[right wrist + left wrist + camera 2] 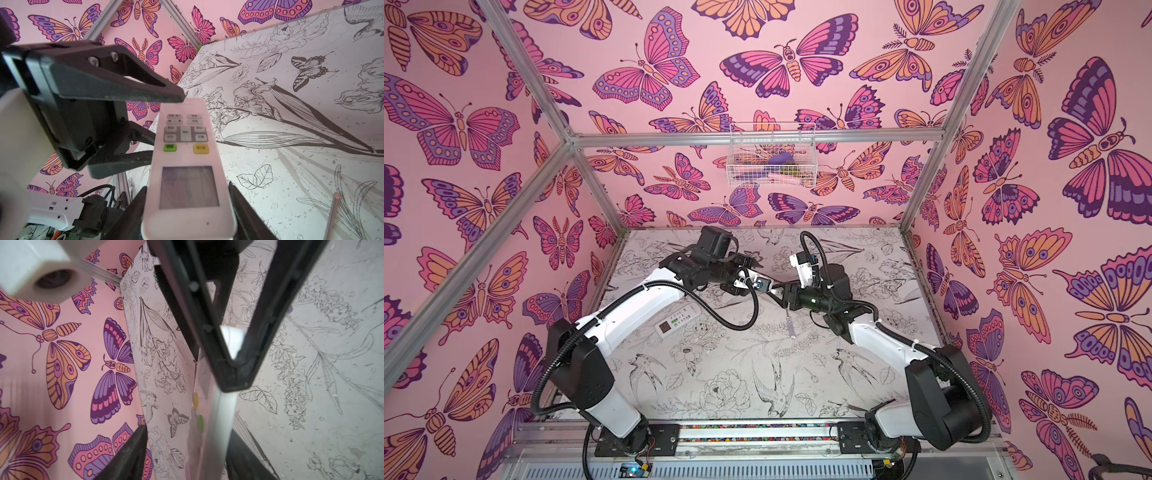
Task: Unload the batteries from the remote control
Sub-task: 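Raise the remote upright with the right gripper while the left gripper approaches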
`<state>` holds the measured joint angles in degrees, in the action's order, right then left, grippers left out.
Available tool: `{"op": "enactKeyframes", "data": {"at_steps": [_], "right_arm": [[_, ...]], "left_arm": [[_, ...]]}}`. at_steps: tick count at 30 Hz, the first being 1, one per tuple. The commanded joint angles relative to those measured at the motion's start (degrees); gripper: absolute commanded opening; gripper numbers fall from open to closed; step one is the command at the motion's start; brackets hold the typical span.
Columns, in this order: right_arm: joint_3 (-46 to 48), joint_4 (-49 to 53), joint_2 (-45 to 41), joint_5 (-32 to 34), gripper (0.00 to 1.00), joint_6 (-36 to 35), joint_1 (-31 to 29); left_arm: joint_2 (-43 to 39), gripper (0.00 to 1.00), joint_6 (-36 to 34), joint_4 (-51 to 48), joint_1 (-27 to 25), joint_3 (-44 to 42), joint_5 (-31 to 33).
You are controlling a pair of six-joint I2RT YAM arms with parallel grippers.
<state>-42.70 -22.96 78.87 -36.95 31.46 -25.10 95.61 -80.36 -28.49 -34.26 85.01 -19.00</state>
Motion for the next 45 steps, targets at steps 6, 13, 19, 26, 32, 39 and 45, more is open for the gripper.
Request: {"op": "enactKeyframes", "data": {"at_steps": [6, 13, 19, 26, 32, 39, 45], "right_arm": [[0.3, -1.5, -2.6, -0.2, 0.39, -0.6, 0.0], [0.6, -2.0, -3.3, -0.2, 0.41, -1.5, 0.0], [3.8, -3.7, -5.9, 4.7, 0.46, -2.0, 0.2], [7.4, -4.7, -9.8, 8.1, 0.74, -2.8, 1.0], [15.7, -1.3, -21.5, 20.2, 0.92, -4.8, 1.9], [18.8, -3.4, -22.4, 25.3, 0.92, -4.3, 1.0], [15.1, -13.0, -14.0, 31.5, 0.92, 0.0, -7.3]], "left_arm": [[0.8, 0.42, -2.0, 1.4, -1.5, -1.9, 0.1], [1.0, 0.26, -1.1, 1.4, -2.4, -1.9, 0.2], [1.0, 0.1, 1.2, 1.8, -2.4, -1.5, 0.2], [1.9, 0.07, 8.8, 3.7, -2.5, -0.4, 2.1], [1.8, 0.07, 34.1, 5.6, -2.6, 2.0, 7.0], [2.0, 0.04, 71.0, -0.9, -2.2, 11.2, 8.0], [1.3, 0.0, 81.8, -1.3, -1.3, 10.4, 6.8]]}}
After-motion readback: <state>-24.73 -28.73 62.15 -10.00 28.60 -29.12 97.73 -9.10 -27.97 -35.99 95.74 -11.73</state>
